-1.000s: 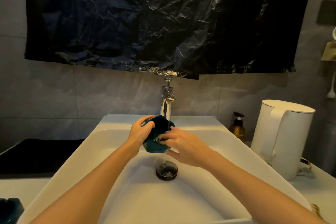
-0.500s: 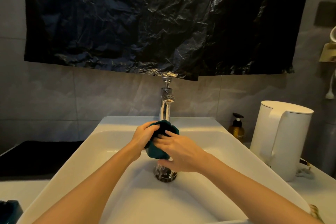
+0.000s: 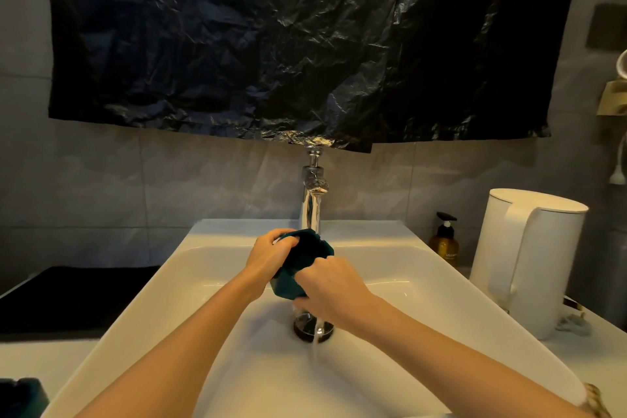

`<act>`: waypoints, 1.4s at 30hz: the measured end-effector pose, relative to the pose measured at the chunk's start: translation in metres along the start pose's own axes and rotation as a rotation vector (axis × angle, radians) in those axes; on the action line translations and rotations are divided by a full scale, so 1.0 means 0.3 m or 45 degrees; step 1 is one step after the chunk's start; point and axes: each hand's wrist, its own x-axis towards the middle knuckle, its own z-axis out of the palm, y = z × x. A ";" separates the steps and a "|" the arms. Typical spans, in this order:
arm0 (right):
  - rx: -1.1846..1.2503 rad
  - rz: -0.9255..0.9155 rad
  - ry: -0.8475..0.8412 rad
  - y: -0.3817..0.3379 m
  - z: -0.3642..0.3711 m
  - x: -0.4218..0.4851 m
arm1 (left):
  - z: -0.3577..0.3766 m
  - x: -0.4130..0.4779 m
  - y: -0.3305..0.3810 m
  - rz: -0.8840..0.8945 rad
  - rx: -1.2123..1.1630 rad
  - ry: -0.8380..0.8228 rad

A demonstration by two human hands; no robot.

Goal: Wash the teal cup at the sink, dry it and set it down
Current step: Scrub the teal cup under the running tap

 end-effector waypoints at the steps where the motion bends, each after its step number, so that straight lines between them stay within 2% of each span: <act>1: 0.197 0.038 0.052 0.002 0.010 -0.003 | -0.002 0.001 -0.001 0.001 -0.006 0.000; 4: 0.591 0.030 0.093 0.024 0.045 -0.016 | -0.004 0.002 -0.003 0.007 0.001 -0.006; 6: 0.548 -0.061 0.049 0.054 0.051 -0.030 | -0.010 0.010 -0.004 0.014 0.015 0.022; 8: 0.345 -0.153 0.041 0.087 0.051 -0.033 | -0.017 0.020 -0.008 0.018 0.021 0.066; 10: 0.244 -0.129 0.059 0.098 0.050 -0.029 | -0.016 0.023 -0.012 0.019 0.028 0.078; 13: 0.525 -0.081 0.126 0.049 0.054 -0.018 | -0.009 0.016 -0.013 0.049 0.052 0.037; 15: 0.652 -0.088 0.096 0.036 0.062 -0.018 | -0.008 0.018 -0.014 0.053 0.053 0.028; 17: 0.459 -0.161 0.032 0.070 0.054 -0.029 | -0.009 0.019 -0.013 0.039 0.065 0.030; 20: -0.101 -0.353 0.083 0.137 0.037 -0.017 | -0.010 0.019 -0.011 0.001 0.040 0.001; 23: -0.331 -0.404 -0.003 0.125 0.017 -0.008 | -0.016 0.013 0.001 -0.051 -0.046 -0.030; 25: -0.369 -0.427 -0.041 0.107 0.014 -0.007 | -0.023 0.015 0.005 -0.077 -0.087 -0.035; 28: -0.261 -0.313 -0.002 0.083 0.004 0.002 | -0.026 0.011 0.006 -0.136 -0.243 -0.106; 30: -0.101 -0.161 0.042 0.075 -0.002 0.011 | -0.009 0.007 0.000 -0.155 -0.342 -0.173; 32: 0.088 -0.082 0.086 0.068 0.004 0.014 | 0.006 0.001 0.002 -0.155 -0.384 -0.146; 35: 0.235 -0.146 0.087 0.080 0.018 0.001 | 0.002 0.012 0.003 -0.119 -0.361 -0.039; 39: 0.061 -0.247 0.075 0.131 0.019 -0.014 | -0.018 0.011 0.001 -0.072 -0.247 0.048; 42: 0.147 -0.231 0.110 0.105 0.030 -0.023 | -0.012 0.000 0.003 -0.057 -0.190 0.022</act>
